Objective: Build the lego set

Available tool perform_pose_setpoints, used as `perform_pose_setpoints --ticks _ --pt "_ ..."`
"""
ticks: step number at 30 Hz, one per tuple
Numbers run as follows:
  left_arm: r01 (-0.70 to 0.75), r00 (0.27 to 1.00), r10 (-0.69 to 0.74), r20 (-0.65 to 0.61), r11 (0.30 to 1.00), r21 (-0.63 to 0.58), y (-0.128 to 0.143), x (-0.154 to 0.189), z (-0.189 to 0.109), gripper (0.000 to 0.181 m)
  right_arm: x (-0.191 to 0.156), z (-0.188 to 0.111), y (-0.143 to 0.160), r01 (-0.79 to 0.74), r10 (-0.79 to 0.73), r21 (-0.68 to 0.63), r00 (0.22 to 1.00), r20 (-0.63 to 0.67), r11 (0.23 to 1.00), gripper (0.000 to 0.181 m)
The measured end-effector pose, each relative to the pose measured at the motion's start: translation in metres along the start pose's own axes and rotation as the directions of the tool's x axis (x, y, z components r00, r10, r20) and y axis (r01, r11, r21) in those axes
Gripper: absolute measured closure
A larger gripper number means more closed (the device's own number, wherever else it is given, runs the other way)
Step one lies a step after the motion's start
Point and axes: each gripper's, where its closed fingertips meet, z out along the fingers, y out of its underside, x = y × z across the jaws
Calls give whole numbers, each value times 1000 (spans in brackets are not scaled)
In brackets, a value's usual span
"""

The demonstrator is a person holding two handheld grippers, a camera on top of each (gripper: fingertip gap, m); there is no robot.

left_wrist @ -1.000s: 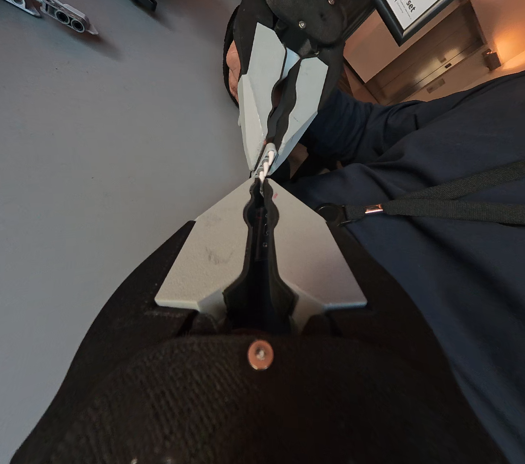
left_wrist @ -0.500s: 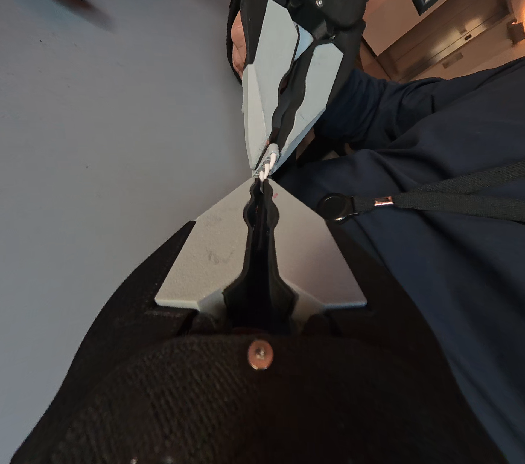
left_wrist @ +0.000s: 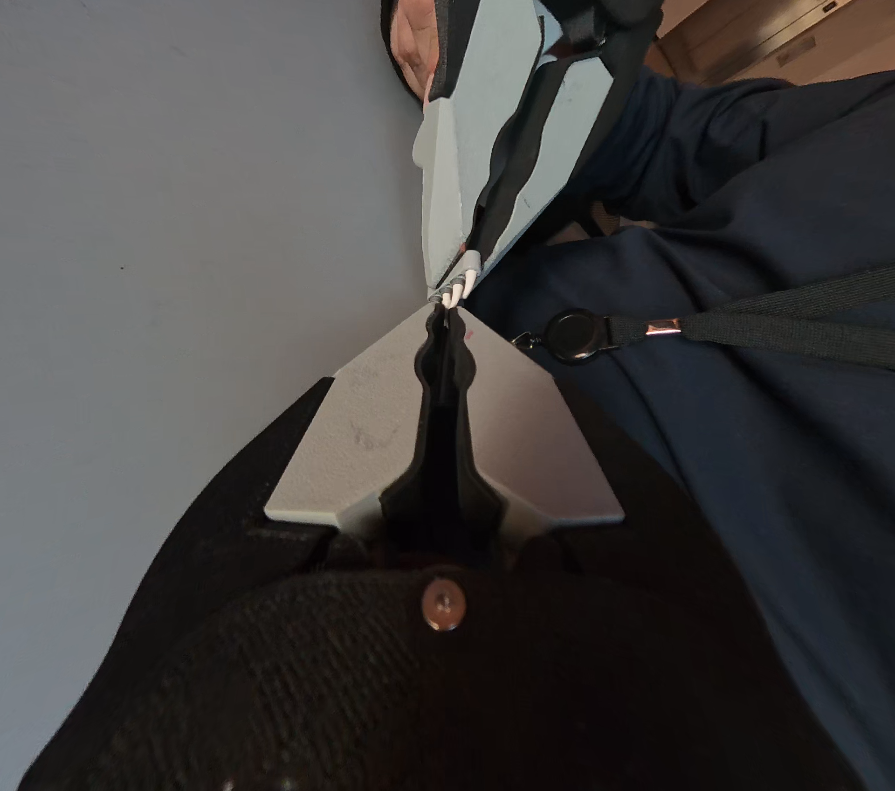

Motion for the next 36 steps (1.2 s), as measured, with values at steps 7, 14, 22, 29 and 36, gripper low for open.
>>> perform_pose_setpoints --ticks 7,14,22,29,36 --pt "11 1000 -10 5 997 -78 8 -2 6 181 -5 5 6 60 -57 -54 997 50 997 177" --pt "54 998 -58 -32 992 -114 10 -1 8 181 -7 6 7 87 -80 -73 993 89 994 178" --pt "104 992 -115 -55 980 -171 10 0 10 181 -8 6 9 134 -114 -144 984 136 980 177" --pt "131 990 -138 -2 947 -295 9 -1 8 181 -6 5 10 150 -120 -160 976 180 976 177" --pt "126 992 -119 43 897 -423 9 -1 8 181 -6 5 10 145 -113 -160 975 191 976 178"
